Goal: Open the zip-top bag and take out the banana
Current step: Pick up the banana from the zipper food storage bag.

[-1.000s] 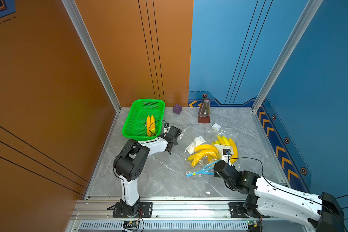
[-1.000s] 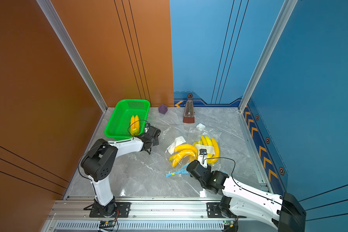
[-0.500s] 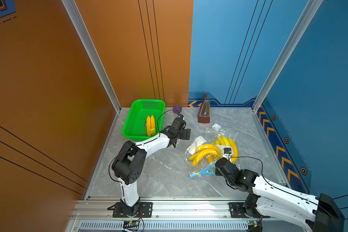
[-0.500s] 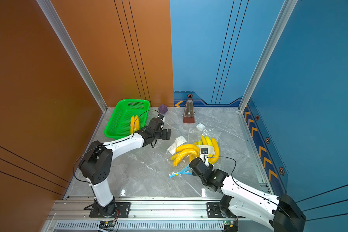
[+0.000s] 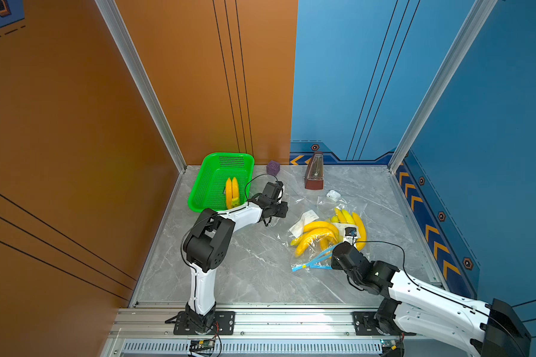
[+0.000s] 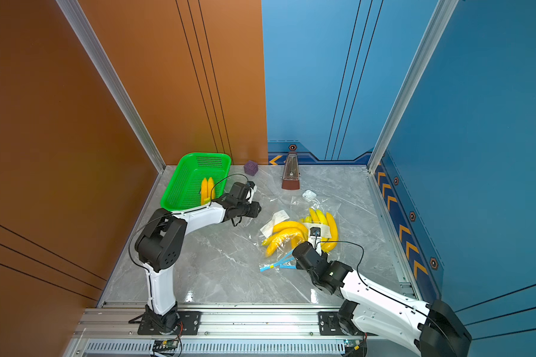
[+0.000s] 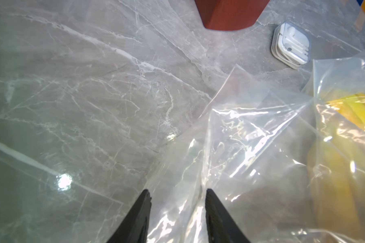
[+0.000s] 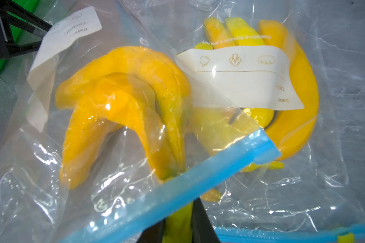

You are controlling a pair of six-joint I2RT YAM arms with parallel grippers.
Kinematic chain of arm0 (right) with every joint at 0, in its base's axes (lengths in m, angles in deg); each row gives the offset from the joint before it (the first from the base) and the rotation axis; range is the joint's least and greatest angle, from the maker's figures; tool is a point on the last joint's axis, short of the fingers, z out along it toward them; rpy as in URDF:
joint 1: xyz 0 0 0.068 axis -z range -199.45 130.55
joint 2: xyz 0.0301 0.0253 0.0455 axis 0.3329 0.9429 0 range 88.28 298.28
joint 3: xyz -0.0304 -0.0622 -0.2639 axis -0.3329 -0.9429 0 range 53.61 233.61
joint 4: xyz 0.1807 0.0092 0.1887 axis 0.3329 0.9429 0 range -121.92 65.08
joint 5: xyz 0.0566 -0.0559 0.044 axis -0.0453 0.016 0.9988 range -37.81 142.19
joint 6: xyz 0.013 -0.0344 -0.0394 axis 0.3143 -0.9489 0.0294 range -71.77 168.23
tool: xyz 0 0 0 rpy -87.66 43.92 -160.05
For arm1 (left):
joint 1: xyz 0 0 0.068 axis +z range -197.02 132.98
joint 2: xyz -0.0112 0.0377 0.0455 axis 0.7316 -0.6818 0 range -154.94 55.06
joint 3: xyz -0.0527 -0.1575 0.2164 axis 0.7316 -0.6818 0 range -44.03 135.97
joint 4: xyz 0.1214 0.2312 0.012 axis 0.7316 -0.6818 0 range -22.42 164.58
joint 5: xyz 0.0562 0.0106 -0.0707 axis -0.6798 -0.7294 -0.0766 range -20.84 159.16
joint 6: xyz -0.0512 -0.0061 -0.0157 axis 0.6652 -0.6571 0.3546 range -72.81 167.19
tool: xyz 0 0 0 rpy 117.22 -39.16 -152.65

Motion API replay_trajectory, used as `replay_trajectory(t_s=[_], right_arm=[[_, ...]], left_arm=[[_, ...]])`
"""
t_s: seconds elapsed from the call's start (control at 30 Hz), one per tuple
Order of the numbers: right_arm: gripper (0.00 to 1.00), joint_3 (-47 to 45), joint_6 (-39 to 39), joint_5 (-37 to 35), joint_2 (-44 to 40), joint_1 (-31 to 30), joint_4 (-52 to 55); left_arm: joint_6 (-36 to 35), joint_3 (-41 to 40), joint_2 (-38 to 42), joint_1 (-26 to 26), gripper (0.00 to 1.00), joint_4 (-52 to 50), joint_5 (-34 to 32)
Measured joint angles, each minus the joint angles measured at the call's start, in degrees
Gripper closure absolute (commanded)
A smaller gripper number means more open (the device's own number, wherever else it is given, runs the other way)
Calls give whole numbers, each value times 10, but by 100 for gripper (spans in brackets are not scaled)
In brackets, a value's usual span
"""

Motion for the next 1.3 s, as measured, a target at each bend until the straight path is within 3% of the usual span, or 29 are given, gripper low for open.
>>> replay_trajectory(t_s=[0.1, 0.17, 0.67, 1.3], right_arm=[[94, 0, -2, 0, 5, 0, -2], [94, 0, -4, 0, 6, 0, -4], [97, 9, 10, -14, -18, 0, 56], [97, 18, 21, -68, -126, 36, 152]], left_arm=[[4, 0, 0, 0, 96, -1, -6], [5, 0, 0, 0, 100, 0, -19], [11, 41, 1, 23, 100, -23, -195], [11, 50, 1, 39, 100, -33, -202]])
